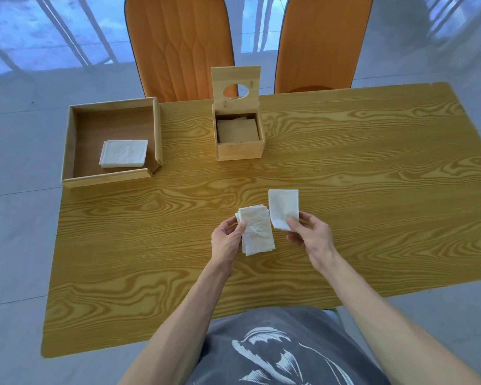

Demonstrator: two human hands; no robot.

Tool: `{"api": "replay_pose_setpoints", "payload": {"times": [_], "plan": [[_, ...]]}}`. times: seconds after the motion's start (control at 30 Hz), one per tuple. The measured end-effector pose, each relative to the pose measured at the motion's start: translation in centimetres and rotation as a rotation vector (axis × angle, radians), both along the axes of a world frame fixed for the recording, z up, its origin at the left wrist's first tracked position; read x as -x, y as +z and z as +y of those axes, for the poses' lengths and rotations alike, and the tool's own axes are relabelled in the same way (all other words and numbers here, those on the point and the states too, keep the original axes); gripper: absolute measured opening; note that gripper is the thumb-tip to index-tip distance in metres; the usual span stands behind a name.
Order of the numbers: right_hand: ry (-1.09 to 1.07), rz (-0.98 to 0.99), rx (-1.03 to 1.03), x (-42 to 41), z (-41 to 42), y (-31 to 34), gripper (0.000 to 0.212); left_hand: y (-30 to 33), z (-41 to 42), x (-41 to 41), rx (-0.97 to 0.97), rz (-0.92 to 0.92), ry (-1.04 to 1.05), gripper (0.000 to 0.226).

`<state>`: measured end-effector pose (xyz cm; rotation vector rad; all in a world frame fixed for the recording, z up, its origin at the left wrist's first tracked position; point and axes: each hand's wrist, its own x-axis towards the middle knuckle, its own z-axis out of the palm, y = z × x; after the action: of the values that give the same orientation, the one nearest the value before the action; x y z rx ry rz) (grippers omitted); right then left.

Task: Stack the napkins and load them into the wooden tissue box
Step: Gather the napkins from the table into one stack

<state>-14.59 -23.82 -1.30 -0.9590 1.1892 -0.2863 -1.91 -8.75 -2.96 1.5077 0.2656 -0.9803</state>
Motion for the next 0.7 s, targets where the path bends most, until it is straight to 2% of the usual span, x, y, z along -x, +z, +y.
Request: {"api": "replay_pose_setpoints", "payload": {"times": [0.23,0.4,0.57,0.63,0.7], "plan": [[0.206,0.026,0.006,-0.4,3.1,-1.1,0.038,-0.2,0.2,0.0,0.0,0.015,-0.02,0.036],[0.326,0.218,0.23,-0.9,3.8,-1.7,0.034,0.1,0.2,-0.1,0.016,0.027,-0.037,0.044],[0.479,0.308,0.44,-1.3,4.1,-1.4,0.026,0.7,0.1,0.1,0.021,-0.016,-0.108,0.045],[0.502,0.334,0.493,-1.3,4.2,-1.2,0.03,0.7,-0.1,-0.1,-0.005,-0.027,-0.145,0.04],[0.482,0.344,0.515,-1.2,4.1,-1.1,0.044,0.7,-0.2,-0.5,0.002,-0.009,-0.164,0.03]]}}
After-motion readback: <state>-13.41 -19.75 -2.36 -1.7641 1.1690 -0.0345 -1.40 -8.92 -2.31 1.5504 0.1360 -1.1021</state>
